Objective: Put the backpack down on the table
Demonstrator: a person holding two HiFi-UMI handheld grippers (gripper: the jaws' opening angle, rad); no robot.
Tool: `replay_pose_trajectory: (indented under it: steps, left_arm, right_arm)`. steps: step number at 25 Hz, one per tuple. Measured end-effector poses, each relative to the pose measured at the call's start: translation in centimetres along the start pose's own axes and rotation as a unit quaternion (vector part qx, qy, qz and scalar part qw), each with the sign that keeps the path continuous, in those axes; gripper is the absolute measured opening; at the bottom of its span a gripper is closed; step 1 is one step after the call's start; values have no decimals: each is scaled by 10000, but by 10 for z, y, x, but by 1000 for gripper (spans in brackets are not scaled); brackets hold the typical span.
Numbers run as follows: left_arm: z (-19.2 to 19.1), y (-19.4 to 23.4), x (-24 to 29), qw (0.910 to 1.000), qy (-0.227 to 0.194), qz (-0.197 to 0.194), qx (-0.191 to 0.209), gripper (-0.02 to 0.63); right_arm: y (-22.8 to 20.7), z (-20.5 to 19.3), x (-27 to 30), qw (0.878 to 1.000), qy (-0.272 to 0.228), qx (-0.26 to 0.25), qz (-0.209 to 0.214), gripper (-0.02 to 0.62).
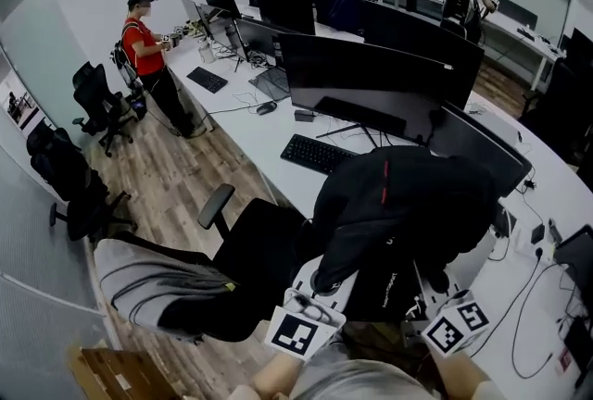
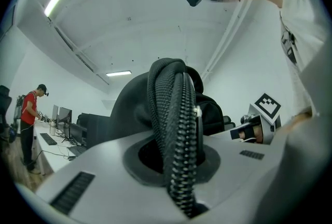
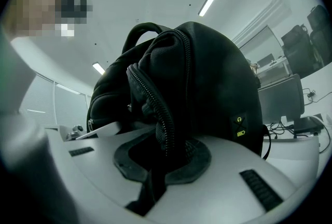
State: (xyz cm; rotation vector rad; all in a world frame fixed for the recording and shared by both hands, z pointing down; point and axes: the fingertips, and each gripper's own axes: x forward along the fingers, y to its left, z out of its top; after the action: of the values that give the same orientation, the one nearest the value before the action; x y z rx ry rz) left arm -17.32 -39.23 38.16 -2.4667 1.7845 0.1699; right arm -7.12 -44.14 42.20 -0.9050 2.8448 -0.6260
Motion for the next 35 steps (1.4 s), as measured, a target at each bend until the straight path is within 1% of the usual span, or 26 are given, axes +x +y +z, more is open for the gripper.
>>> replay_pose_trajectory:
  steps: [7, 10, 16, 20, 24, 26, 28, 30, 32, 35]
  left_arm:
    - [-17, 85, 50, 9998, -197, -77, -54, 25]
    - [-23, 113, 72, 9993, -296, -103, -198, 25]
    - [-43, 159, 116, 9983, -397, -226, -363, 25]
    - [-65, 178, 141, 9976, -504, -319, -345, 25]
    - [-90, 194, 151, 9964, -561, -226, -590, 25]
    - [-96, 201, 154, 9962, -613, -217, -581, 25]
    - [-109, 207, 159, 9970, -541, -183, -528, 25]
    - [-126, 214, 160, 9969, -437, -126, -641, 25]
    - [-135, 220, 157, 9962, -460, -91, -730, 25]
    - [-146, 225, 152, 9966, -476, -2, -679, 25]
  right_arm:
    - [-24, 11, 97, 9998, -48, -56, -168, 31]
    - [-36, 16, 131, 9994, -111, -138, -292, 31]
    - [-64, 27, 184, 9971, -236, -451, -560, 31]
    - [-90, 20, 209, 9947, -237, -611, -789, 31]
    - [-105, 3, 226, 9942, -255, -569, -878, 32]
    - [-108, 0, 233, 9938, -295, -577, -901, 32]
    - [-114, -6, 239, 9935, -278, -530, -973, 32]
    - [-118, -18, 243, 9933, -228, -509, -1009, 32]
    - [-115, -27, 245, 9926, -252, -645, -993, 32]
    - [-115, -36, 250, 9904, -358, -881, -1002, 32]
